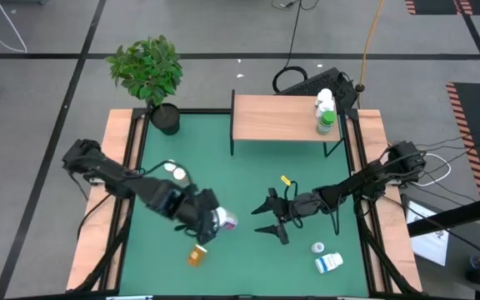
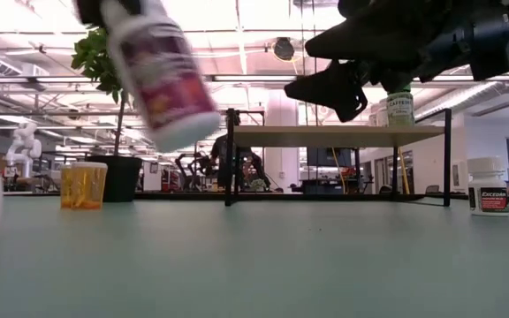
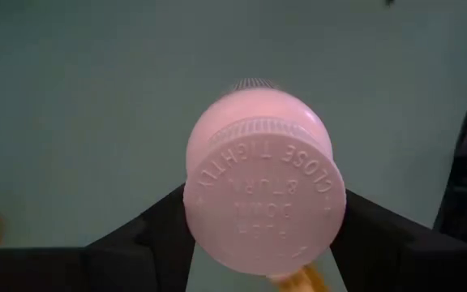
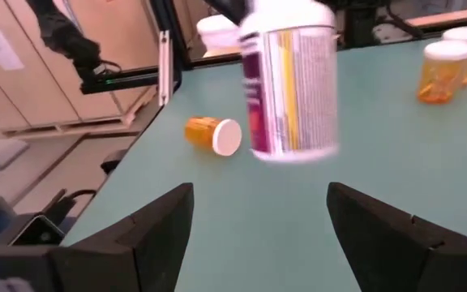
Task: Pick and place medicine bottles onto shelf by color
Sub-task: Put the violet pill bottle on the shelf
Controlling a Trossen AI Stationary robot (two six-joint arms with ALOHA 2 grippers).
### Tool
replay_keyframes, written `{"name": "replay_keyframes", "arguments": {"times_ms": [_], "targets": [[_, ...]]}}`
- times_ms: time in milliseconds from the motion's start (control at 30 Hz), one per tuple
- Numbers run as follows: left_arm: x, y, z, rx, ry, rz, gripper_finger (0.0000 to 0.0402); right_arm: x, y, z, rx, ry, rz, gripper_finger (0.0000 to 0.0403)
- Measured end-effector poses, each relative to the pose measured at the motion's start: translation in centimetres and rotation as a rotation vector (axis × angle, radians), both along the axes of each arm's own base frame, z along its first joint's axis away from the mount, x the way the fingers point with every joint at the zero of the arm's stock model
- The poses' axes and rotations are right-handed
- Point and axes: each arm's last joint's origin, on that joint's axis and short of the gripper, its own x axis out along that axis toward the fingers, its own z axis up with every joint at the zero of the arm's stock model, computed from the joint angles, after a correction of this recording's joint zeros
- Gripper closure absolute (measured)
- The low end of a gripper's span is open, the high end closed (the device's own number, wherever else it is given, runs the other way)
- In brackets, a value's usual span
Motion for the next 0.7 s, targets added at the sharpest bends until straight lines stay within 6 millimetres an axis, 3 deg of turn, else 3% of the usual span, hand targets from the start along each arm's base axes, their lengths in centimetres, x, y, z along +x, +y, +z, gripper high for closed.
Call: {"name": "replay_keyframes", "arguments": {"times_ms": [300, 700], "targets": [[5.5, 1.3, -3.3, 0.058, -0.106, -0.26, 0.0171, -0.1, -0.1, -0.4, -0.036, 0.029, 0.007, 0.0124], [7.7, 2.7, -4.3, 0.132, -0.177, -0.37, 0.0165, -0.3, -0.5, -1.1, -0.06, 0.099, -0.01, 0.0123]]}}
